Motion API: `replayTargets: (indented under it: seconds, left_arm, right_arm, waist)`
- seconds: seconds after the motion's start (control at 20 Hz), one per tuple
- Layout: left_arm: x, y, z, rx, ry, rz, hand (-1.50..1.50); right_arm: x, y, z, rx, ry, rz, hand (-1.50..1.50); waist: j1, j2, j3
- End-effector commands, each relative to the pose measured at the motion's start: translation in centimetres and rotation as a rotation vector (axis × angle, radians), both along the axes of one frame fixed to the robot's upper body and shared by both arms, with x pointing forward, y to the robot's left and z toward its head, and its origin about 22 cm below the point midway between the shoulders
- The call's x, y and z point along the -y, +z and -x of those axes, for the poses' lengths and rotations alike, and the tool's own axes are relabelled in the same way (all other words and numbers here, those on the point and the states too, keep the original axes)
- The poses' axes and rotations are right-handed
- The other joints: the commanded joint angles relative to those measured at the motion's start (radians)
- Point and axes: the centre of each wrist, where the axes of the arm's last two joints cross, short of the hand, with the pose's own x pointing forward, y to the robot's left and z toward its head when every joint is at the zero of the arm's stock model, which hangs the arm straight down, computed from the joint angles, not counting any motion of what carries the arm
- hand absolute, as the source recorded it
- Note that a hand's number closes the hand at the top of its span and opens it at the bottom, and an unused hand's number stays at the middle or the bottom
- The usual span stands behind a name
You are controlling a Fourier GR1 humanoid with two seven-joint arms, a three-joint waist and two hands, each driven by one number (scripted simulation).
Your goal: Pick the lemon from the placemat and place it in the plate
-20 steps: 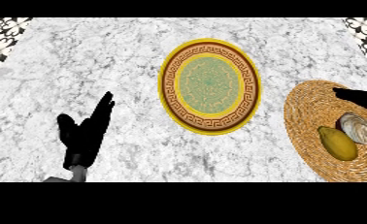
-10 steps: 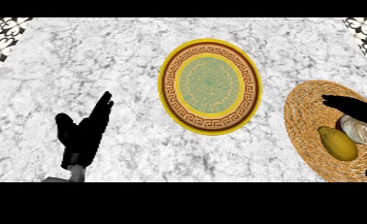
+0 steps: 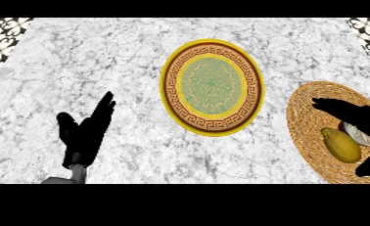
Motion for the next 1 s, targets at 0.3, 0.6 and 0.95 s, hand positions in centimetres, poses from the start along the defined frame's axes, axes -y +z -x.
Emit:
replayTargets:
  seconds: [0.3, 0.6, 0.95]
  left_arm:
    - [0.2, -1.7, -0.3, -0.053, 0.011, 0.0, 0.0]
    - [2.3, -2.5, -0.4, -0.057, 0.017, -0.011, 0.0]
    - [-0.4, -1.0, 0.8, -0.032, 0.012, -0.02, 0.0]
  right_arm:
    - [-1.7, -2.5, -0.4, 0.044, 0.133, 0.092, 1.5]
    - [-0.5, -2.7, 0.2, 0.094, 0.118, 0.084, 1.5]
    - [-12.6, -6.1, -1.5, 0.101, -0.257, -0.008, 1.5]
  waist:
    - [-0.001, 0.009, -0.006]
    - [-0.006, 0.008, -0.007]
    - [-0.001, -0.004, -0.019]
